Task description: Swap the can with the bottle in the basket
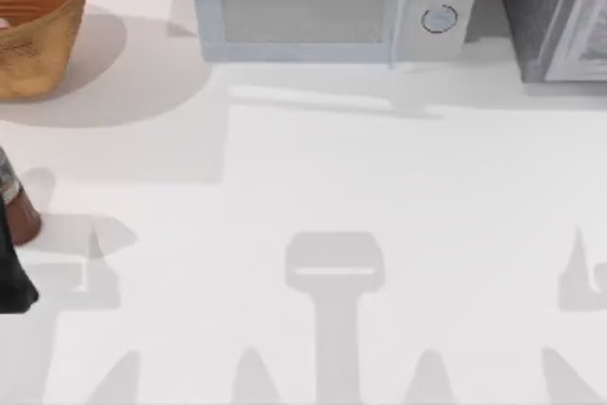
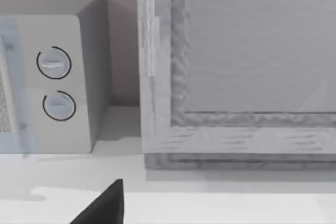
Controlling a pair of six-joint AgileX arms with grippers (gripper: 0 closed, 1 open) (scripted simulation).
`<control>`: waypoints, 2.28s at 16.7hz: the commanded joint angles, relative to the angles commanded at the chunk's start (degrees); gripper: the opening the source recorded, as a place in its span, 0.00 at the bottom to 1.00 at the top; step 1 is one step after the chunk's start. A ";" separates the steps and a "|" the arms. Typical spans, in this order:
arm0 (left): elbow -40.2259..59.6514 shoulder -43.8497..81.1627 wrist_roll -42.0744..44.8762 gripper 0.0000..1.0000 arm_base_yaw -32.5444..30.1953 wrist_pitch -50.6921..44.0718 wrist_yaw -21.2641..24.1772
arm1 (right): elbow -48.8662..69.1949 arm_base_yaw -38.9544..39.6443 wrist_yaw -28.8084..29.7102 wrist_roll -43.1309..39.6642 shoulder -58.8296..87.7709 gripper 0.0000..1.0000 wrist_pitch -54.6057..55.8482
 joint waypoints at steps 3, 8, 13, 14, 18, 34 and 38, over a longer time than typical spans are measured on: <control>0.29 0.40 -0.02 1.00 0.01 -0.17 0.03 | 0.00 0.00 0.00 0.00 0.00 1.00 0.00; 8.77 11.20 -0.36 1.00 0.30 -3.66 1.02 | 0.00 0.00 0.00 0.00 0.00 1.00 0.00; 26.59 31.52 -0.56 1.00 1.15 -9.89 3.07 | 0.00 0.00 0.00 0.00 0.00 1.00 0.00; 30.83 36.27 -0.56 1.00 1.41 -11.44 3.55 | 0.00 0.00 0.00 0.00 0.00 1.00 0.00; 49.05 56.61 -0.40 1.00 2.64 -18.28 5.56 | 0.00 0.00 0.00 0.00 0.00 1.00 0.00; 116.34 127.70 5.80 1.00 9.68 -48.97 12.48 | 0.00 0.00 0.00 0.00 0.00 1.00 0.00; 126.00 136.88 7.79 1.00 11.27 -54.17 13.47 | 0.00 0.00 0.00 0.00 0.00 1.00 0.00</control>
